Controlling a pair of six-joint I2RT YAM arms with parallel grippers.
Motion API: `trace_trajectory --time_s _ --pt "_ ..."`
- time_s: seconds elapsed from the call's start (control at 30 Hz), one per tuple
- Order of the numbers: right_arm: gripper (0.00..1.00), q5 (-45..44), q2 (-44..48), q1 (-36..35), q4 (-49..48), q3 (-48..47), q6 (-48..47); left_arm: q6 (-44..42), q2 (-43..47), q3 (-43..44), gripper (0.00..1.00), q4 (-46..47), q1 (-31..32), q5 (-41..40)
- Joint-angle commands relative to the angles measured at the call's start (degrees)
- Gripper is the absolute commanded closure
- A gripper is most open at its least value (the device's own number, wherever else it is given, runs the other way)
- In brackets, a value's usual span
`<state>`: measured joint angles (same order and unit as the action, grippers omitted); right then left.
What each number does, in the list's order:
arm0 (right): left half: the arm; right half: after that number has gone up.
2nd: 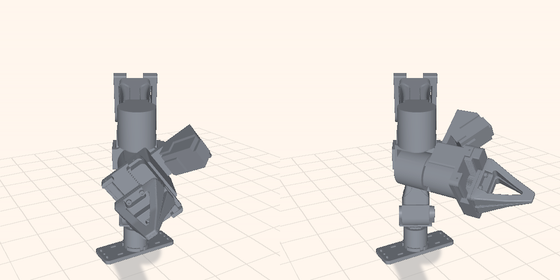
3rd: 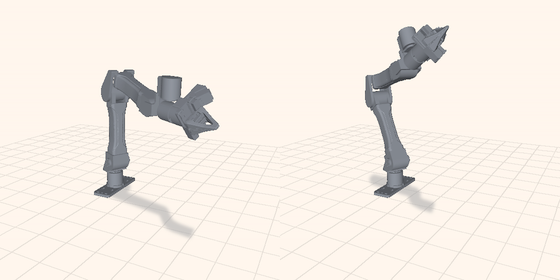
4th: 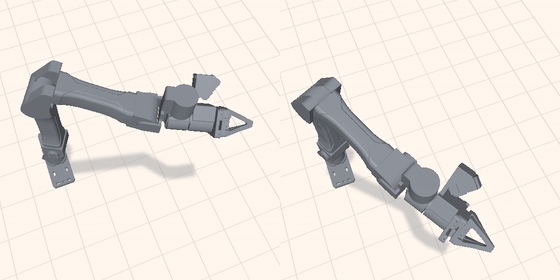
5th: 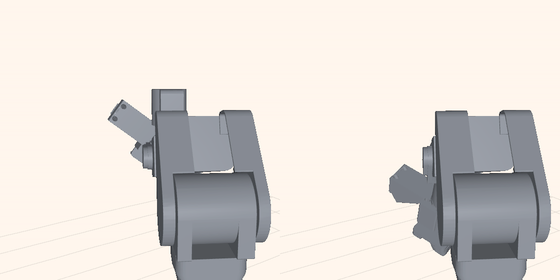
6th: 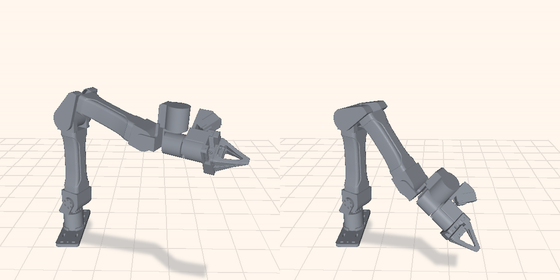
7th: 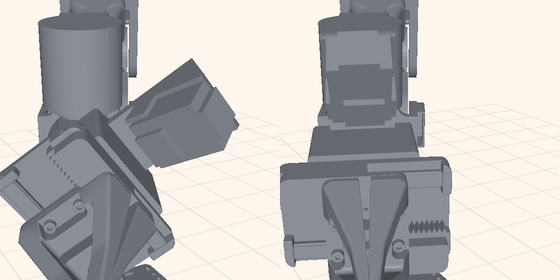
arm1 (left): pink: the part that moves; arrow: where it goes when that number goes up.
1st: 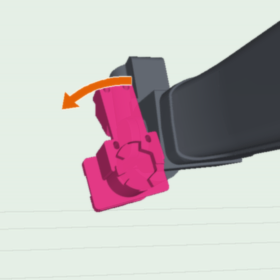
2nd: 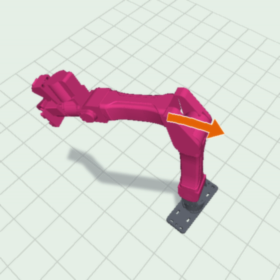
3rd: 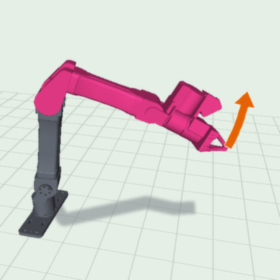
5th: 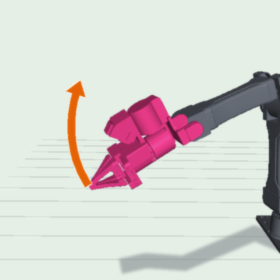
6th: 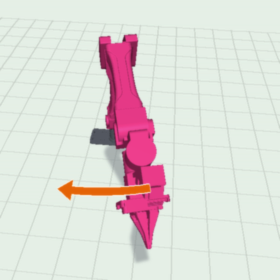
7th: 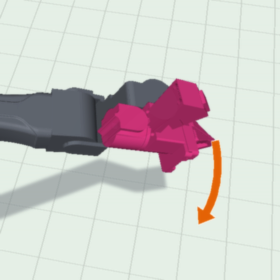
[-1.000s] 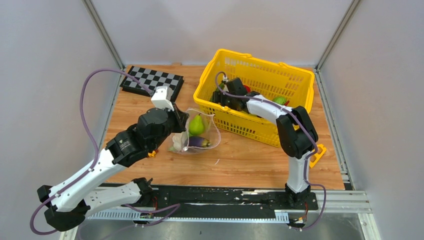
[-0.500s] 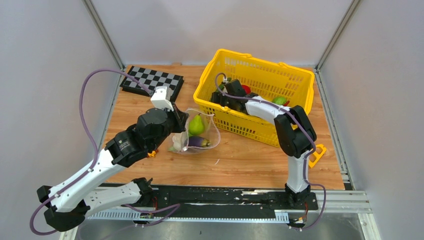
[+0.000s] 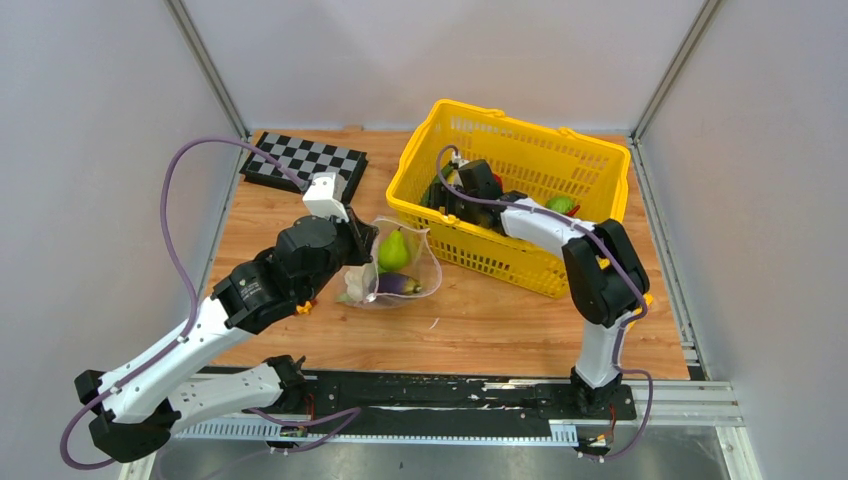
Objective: Place the food in the zip-top bag and seal the zipper
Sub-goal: Pick up the fake fruit from the bin, then place the fake fruit in the zipper food storage bag.
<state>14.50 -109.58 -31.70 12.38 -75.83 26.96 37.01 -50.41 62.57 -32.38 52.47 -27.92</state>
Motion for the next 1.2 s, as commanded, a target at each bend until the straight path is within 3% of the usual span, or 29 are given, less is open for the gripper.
trace_trajectory --time_s 0.0,0.63,1.17 --pt "0.52 -1.32 7.07 -0.13 -4.84 1.49 -2.32 -0.52 0.45 1.38 1.00 0.76 -0.17 -0.63" --pt "0.52 0.69 21.88 5.67 -6.07 8.70 -2.96 -0.53 -0.74 1.41 1.00 1.45 -0.17 1.17" --pt "0.53 10.47 32.67 11.31 -7.21 10.08 -3.12 -2.60 -4.02 3.26 1.00 2.06 -0.17 4.72"
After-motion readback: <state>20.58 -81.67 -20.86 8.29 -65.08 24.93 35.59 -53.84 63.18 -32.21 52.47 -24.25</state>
